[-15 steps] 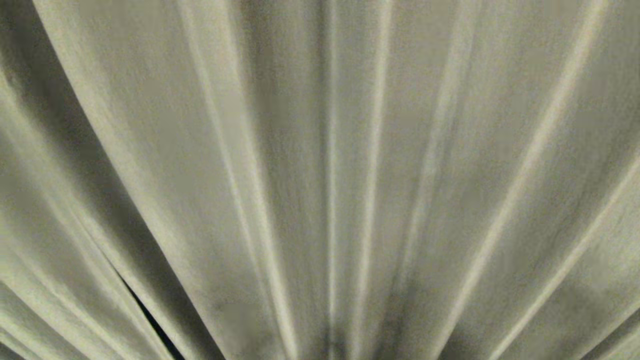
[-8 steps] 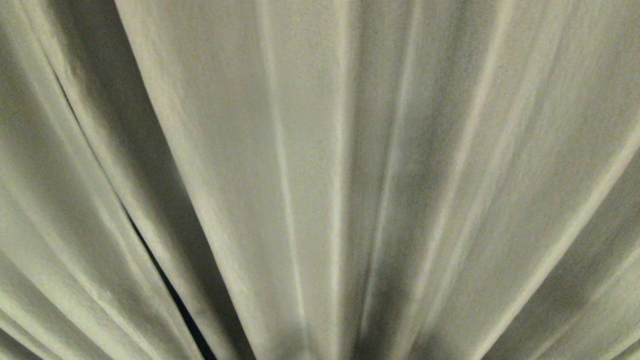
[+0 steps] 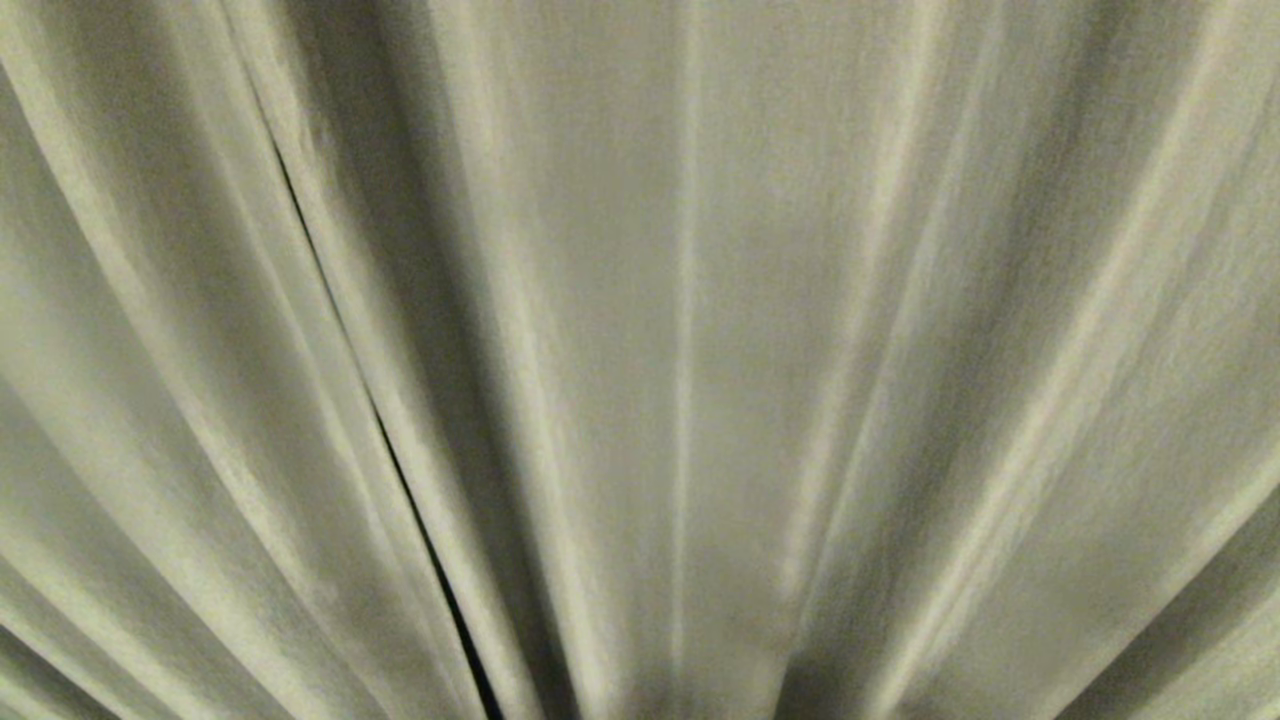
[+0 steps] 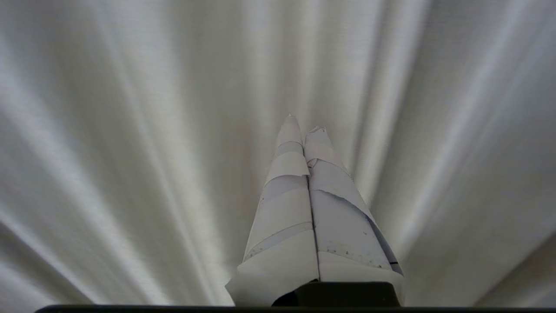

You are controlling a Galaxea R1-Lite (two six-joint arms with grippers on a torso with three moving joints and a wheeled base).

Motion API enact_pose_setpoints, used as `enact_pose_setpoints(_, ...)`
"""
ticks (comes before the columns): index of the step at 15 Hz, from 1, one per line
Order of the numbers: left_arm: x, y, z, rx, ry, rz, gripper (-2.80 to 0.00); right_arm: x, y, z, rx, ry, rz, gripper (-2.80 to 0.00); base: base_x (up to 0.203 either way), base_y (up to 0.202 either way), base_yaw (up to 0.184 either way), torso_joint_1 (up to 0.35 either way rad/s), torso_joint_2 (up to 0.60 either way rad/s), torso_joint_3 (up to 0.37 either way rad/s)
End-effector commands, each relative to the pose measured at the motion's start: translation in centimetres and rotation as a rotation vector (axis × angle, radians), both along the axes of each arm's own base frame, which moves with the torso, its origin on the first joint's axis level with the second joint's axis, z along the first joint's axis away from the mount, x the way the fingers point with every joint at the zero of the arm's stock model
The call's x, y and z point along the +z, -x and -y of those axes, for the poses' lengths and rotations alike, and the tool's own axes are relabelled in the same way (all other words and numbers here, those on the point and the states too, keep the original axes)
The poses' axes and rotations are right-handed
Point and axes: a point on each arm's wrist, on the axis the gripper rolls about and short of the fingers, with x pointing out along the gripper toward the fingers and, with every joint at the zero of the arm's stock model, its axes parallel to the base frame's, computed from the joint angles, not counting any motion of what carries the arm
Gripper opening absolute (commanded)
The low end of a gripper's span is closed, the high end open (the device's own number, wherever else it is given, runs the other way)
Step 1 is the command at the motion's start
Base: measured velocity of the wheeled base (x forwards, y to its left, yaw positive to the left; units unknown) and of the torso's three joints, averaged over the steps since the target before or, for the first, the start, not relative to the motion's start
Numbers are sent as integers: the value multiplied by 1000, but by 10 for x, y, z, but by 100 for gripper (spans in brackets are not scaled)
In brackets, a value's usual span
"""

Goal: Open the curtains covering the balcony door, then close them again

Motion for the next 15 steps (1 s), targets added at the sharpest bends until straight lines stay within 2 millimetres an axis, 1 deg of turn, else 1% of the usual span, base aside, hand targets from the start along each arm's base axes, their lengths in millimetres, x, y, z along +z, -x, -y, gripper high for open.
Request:
enact_pose_setpoints(1, 0, 0, 0, 1, 1, 1, -280, 0, 0, 0, 1, 1, 0, -280, 0, 193, 1, 5, 1, 4)
enact_pose_setpoints(15, 0, 0, 0, 0, -3, -1, -280, 0, 0, 0, 1, 1, 1, -280, 0, 191, 1, 3, 2, 3)
